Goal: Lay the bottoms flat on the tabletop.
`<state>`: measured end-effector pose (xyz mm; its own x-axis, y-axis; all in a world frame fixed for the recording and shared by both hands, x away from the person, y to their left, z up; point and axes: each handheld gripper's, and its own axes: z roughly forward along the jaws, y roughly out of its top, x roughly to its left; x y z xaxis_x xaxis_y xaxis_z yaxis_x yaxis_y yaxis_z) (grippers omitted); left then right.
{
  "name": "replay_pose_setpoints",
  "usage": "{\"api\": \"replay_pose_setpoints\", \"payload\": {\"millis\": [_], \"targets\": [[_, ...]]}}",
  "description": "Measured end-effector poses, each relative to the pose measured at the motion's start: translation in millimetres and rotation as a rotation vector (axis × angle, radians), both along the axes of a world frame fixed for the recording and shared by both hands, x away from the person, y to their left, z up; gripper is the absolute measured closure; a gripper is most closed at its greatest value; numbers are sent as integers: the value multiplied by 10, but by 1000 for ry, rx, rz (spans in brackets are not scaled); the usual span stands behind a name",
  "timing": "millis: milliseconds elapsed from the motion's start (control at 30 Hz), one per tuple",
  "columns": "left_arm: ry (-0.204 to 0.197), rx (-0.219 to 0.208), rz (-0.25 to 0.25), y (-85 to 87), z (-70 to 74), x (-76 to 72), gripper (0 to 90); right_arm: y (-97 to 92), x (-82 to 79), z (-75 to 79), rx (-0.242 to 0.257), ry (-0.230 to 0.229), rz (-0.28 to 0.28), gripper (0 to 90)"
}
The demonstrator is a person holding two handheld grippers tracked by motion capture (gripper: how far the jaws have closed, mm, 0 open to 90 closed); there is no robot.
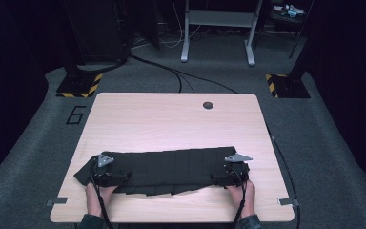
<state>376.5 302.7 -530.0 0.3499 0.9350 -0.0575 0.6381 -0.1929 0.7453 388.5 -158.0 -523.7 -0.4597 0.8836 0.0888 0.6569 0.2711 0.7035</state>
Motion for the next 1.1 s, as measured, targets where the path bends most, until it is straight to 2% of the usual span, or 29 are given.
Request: {"api": "replay_pose_setpoints", "payload": {"millis": [133,400,467,633,767,800,833,900,967,1033,1067,1100], "targets": [[2,2,-9,-61,1,-29,2,-63,-106,-4,6,-6,-23,21],[5,-3,-28,-160,2,-99,3,-164,-250,-11,11,-14,-34,27],[5,10,-38,-209,5,-140,3,-225,-317,-12,14,-14,-41,28],[12,5,-49,-248,8,-169,3,-282,-379,-15,18,-18,-52,33],[-5,-10,-51,-222,15,-189,10,-289,-391,-21,28,-27,-59,33],[-29,-13,-47,-221,20,-222,12,-294,-395,-23,34,-29,-60,35],[-36,-12,-47,-215,26,-235,12,-297,-399,-21,41,-26,-64,36],[-42,-25,-47,-210,25,-239,16,-305,-401,-22,50,-28,-62,35],[-44,-71,-36,-175,30,-257,16,-319,-408,-19,59,-32,-58,42],[-38,-84,-38,-157,38,-272,22,-347,-434,-7,90,-40,-43,81],[-44,-105,-31,-116,47,-326,24,-358,-457,0,113,-35,-50,86],[-44,-105,-31,-116,47,-326,35,-358,-457,0,113,-35,-50,86]]}}
